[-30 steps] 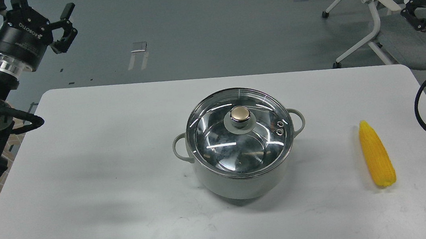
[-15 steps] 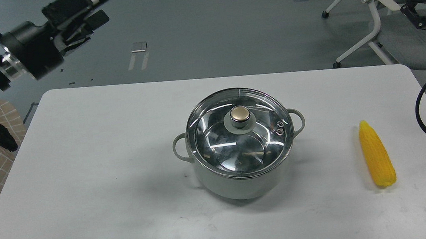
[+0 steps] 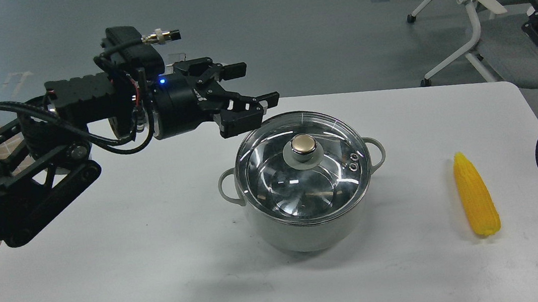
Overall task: Open pot and put corn in
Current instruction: 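Reach the left gripper over the pot and grasp the brass lid knob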
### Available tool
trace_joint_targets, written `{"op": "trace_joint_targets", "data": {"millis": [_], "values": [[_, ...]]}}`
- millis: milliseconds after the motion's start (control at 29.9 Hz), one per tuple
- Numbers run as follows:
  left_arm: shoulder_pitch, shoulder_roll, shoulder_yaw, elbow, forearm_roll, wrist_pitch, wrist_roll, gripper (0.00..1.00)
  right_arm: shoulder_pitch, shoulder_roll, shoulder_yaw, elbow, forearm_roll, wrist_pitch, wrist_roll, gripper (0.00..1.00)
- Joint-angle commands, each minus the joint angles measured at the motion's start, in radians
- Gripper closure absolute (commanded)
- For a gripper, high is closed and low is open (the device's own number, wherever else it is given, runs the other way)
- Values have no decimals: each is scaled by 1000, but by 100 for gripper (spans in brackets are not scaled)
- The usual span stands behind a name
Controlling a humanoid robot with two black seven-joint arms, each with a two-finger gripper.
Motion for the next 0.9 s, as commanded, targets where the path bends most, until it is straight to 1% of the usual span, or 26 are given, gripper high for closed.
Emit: {"op": "trace_joint_targets", "data": {"millis": [0,100,167,234,301,435,669,869], "values": [[-23,-65,42,23,90,0,4,21,-7,0,2,2,0,0,0,0],[-32,-87,91,26,118,0,4,25,-9,0,2,2,0,0,0,0],[-32,-108,104,26,118,0,6,27,-15,0,6,2,0,0,0,0],[-28,-149,108,28,120,-2,10,31,-18,0,8,0,0,0,0,0],[-23,-169,110,61,123,-2,13,33,-21,0,8,0,0,0,0,0],[-23,-205,131,121,123,0,13,33,-21,0,8,0,0,0,0,0],[-2,-223,143,141,123,1,12,32,-23,-2,8,0,0,0,0,0],[18,-217,145,141,121,1,9,29,-23,-2,8,0,-2,0,0,0]]}}
